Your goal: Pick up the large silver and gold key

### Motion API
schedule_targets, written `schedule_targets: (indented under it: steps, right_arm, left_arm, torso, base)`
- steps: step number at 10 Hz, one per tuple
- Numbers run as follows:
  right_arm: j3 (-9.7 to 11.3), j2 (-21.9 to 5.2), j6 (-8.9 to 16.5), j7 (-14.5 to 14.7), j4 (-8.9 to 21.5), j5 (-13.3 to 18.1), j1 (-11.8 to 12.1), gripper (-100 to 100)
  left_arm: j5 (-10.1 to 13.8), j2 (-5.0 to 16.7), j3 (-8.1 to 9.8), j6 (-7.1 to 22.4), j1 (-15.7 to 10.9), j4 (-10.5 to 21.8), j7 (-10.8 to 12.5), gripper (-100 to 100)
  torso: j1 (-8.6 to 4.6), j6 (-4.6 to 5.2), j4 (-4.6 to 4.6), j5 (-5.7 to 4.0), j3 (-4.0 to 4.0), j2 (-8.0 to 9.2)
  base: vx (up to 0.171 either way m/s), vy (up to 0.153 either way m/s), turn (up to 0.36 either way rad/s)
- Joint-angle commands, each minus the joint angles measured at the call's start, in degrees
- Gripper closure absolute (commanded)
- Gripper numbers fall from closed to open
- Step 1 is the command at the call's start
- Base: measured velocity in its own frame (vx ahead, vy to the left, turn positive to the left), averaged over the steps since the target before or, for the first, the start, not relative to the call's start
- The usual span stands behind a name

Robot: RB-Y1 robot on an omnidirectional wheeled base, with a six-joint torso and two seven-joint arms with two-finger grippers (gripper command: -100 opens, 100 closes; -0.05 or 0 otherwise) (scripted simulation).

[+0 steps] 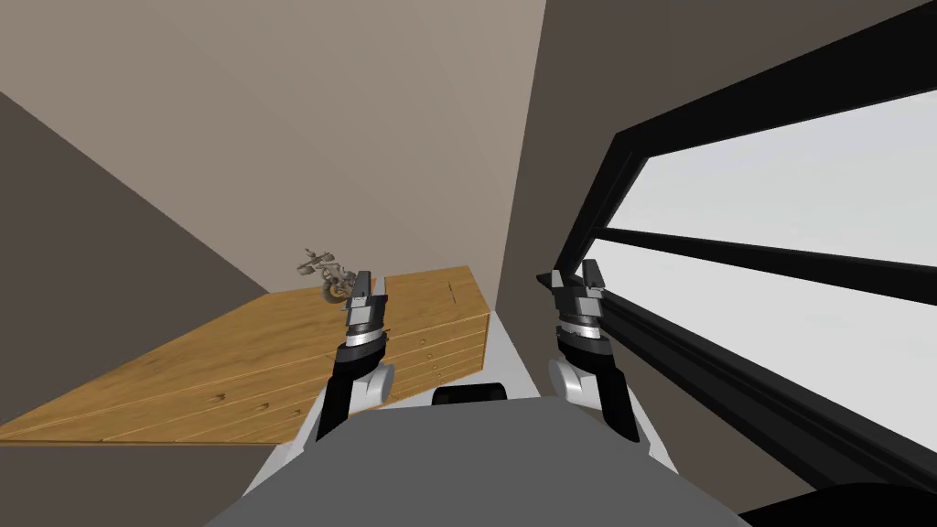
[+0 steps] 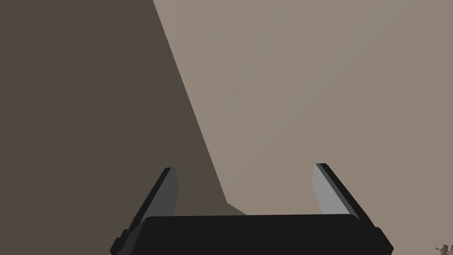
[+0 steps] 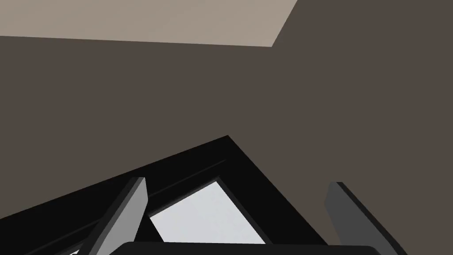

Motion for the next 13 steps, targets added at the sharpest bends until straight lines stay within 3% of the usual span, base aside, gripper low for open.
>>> schedule_targets:
  steps: [1,5,6,8,9,12,13]
  right_arm:
    - [0.0,0.0,0.0,0.0,0.0,0.0,0.0,0]
    - [0.01,0.0,0.0,0.0,0.0,0.0,-0.02,0]
    - [0.01,0.0,0.01,0.0,0.01,0.0,-0.02,0]
    - [0.0,0.0,0.0,0.0,0.0,0.0,-0.01,0]
    - [0.01,0.0,0.0,0.0,0.0,0.0,-0.02,0]
    - [0.0,0.0,0.0,0.0,0.0,0.0,0.0,0]
    - [0.0,0.0,0.0,0.0,0.0,0.0,-0.01,0]
  left_arm:
    - [0.45,2.78,0.17,1.73,-0.76,0.41,-1.05,-100]
    - [2.25,8.46,0.68,7.54,-3.36,1.96,-4.39,-100]
    - [2.25,8.46,0.68,7.9,-3.36,1.96,-4.39,-100]
    - [3.74,11.75,0.94,11.5,-5.19,3.16,-6.55,-100]
    - [3.74,11.75,0.94,12.41,-5.19,3.16,-6.55,-100]
    - [5.65,15.38,1.13,17.03,-7.22,4.64,-8.85,-100]
    - [5.65,15.38,1.13,17.74,-7.22,4.64,-8.85,-100]
  torso:
    - [0.0,0.0,0.0,0.0,0.0,0.0]
    - [0.04,0.02,0.12,0.01,0.32,0.55]
    - [-0.01,0.03,0.14,0.0,0.35,0.6]
    - [0.06,0.02,0.08,0.01,0.19,0.32]
    - [0.02,0.03,0.09,0.0,0.22,0.39]
    - [0.02,-0.02,0.08,0.0,0.19,0.32]
    - [-0.01,0.02,0.08,0.0,0.19,0.33]
  base:
    - [-0.047,-0.003,-0.154]
    - [-0.139,-0.001,-0.191]
    - [-0.095,-0.001,-0.073]
    - [-0.087,-0.003,-0.211]
    - [-0.095,-0.008,-0.09]
    - [-0.088,-0.017,-0.15]
    - [-0.072,-0.021,-0.087]
